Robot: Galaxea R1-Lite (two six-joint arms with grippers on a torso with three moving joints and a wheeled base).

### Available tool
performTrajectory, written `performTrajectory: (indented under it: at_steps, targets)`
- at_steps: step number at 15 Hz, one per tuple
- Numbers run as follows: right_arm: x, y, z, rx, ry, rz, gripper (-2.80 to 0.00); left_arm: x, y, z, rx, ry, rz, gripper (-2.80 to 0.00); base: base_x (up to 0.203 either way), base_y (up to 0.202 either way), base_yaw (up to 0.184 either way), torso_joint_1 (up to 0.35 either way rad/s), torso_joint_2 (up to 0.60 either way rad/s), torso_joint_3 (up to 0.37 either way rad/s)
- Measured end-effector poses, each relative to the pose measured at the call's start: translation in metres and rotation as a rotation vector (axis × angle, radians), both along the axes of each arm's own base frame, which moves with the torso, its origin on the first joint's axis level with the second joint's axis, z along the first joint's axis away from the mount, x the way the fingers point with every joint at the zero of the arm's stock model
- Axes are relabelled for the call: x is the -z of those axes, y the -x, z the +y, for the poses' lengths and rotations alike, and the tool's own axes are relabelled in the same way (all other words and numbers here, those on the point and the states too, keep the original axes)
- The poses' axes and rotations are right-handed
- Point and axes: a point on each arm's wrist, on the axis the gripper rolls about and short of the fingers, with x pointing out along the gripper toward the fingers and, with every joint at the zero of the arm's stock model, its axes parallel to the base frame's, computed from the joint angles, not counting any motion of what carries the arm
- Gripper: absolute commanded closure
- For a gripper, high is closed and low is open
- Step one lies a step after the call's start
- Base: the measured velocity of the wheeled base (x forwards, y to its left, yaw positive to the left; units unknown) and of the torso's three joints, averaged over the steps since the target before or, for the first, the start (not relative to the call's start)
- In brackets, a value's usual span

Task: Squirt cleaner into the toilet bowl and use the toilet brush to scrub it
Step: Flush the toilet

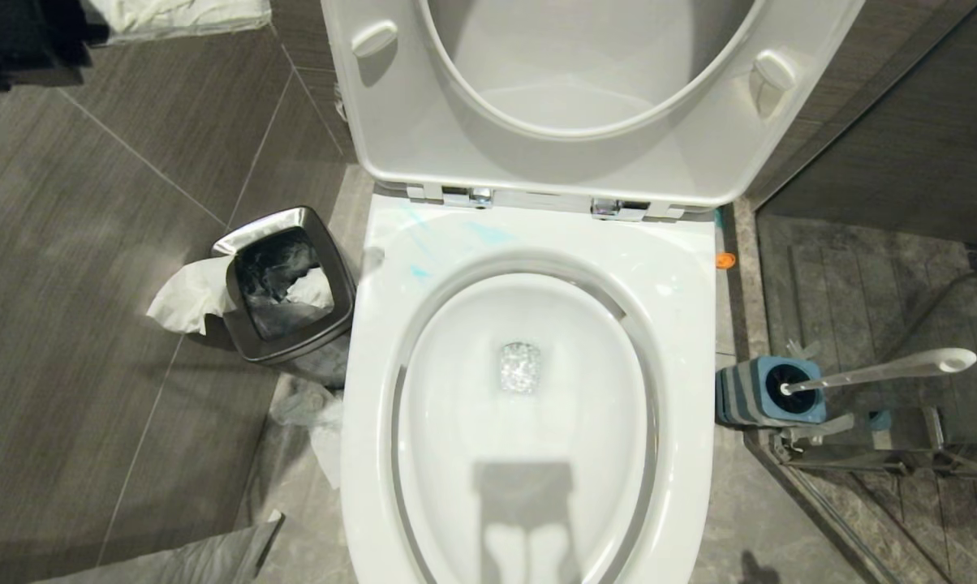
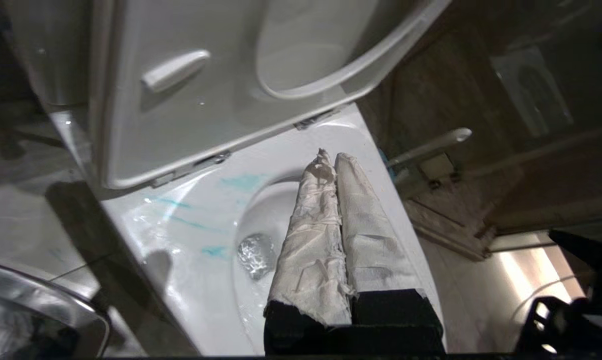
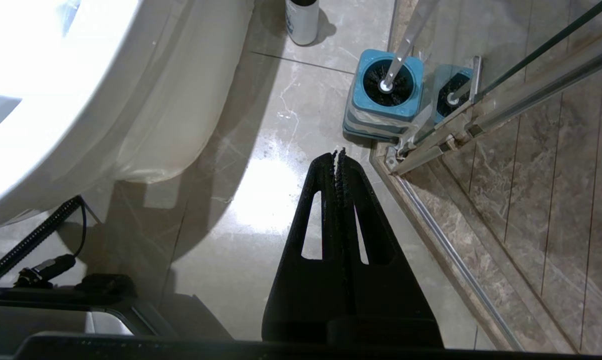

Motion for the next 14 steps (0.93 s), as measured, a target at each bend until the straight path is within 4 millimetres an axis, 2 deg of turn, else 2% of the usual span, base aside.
performTrajectory:
  at_steps: [3,7,11,14]
  targets:
    - [0.000,0.000,0.000,-0.001,0.000,0.000,0.00,0.003,-0.010,-0.001,-0.118,-0.007,0.015,0.00,0.000,0.000,0.000,0.000,0.00,0.000]
    - [0.000,0.000,0.000,0.000,0.000,0.000,0.00,0.006,-0.029,0.003,-0.363,-0.018,0.031,0.00,0.000,0.000,0.000,0.000,0.00,0.000]
    - [0.000,0.000,0.000,0.000,0.000,0.000,0.00,0.006,-0.050,0.008,-0.415,-0.004,0.054,0.00,0.000,0.000,0.000,0.000,0.00,0.000]
    - [0.000,0.000,0.000,-0.001,0.000,0.000,0.00,-0.010,-0.073,0.008,-0.426,0.153,0.057,0.00,0.000,0.000,0.000,0.000,0.00,0.000]
